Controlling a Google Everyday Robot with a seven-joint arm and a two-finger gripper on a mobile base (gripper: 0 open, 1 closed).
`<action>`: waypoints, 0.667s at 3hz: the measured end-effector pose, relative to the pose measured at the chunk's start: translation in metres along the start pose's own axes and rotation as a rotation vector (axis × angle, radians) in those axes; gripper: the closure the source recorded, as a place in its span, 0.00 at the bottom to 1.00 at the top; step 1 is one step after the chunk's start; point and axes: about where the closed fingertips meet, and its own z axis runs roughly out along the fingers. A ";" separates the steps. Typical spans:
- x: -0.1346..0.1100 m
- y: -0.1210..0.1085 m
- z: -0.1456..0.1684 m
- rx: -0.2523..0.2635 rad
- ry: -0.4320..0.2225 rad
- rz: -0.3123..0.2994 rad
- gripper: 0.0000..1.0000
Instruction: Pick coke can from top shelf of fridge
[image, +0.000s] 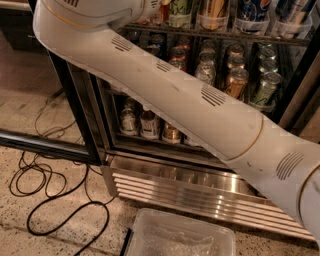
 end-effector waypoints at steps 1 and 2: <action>0.004 -0.008 -0.022 -0.022 0.073 0.111 1.00; 0.016 0.002 -0.034 -0.067 0.144 0.177 1.00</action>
Offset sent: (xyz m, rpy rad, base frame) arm -0.1016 -0.0320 -0.0886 0.4264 0.2840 -0.2735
